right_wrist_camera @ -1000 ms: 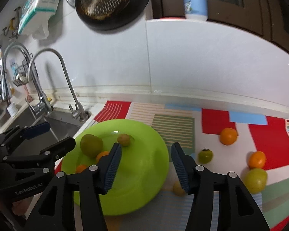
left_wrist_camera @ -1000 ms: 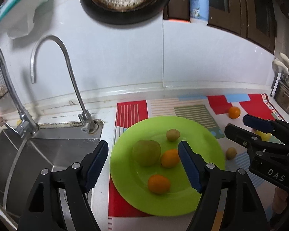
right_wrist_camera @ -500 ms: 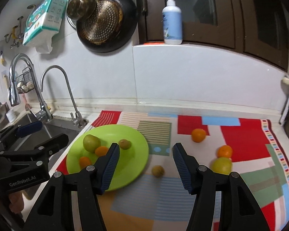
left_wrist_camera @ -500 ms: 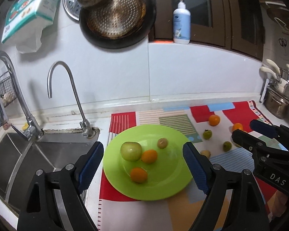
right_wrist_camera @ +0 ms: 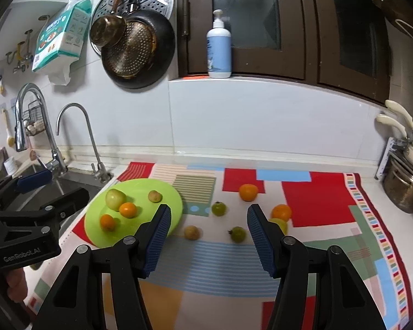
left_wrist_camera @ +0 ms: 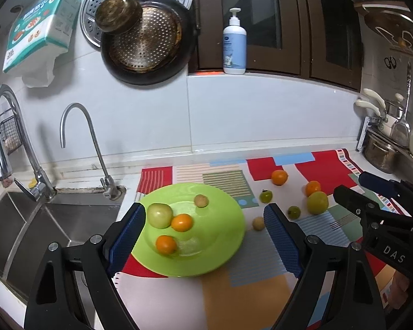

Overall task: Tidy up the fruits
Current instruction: 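Open both tools and withdraw them from the green plate, then grasp a small brown fruit with the left tool while the right tool grasps the large yellow-green fruit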

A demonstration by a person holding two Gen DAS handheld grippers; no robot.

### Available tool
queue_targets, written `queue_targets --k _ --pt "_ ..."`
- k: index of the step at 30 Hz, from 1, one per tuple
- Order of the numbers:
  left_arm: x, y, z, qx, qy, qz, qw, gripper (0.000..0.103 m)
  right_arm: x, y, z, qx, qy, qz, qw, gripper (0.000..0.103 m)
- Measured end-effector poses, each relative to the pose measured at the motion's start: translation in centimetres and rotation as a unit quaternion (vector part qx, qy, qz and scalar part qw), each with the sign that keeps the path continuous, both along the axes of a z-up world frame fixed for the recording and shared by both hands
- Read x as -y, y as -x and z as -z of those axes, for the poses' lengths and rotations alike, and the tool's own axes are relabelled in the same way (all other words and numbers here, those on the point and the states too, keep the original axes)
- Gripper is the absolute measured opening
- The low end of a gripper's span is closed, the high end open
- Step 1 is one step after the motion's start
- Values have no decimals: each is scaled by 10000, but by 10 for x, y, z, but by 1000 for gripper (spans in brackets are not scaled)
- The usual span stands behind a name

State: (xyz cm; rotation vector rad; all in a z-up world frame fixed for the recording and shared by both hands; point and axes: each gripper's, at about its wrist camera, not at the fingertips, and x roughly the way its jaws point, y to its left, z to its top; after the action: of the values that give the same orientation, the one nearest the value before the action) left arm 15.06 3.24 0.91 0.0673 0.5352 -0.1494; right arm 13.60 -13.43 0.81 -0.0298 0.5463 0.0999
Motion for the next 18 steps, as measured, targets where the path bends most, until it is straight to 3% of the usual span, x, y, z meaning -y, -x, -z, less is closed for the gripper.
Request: queue_targets --k 11,18 --pt "41 5 2 37 26 -3 10000 88 40 8 0 -6 10 83 10000 59" --pt "62 -4 20 -184 -78 -38 9998 88 64 0 11 -151 -7 75 9999 59"
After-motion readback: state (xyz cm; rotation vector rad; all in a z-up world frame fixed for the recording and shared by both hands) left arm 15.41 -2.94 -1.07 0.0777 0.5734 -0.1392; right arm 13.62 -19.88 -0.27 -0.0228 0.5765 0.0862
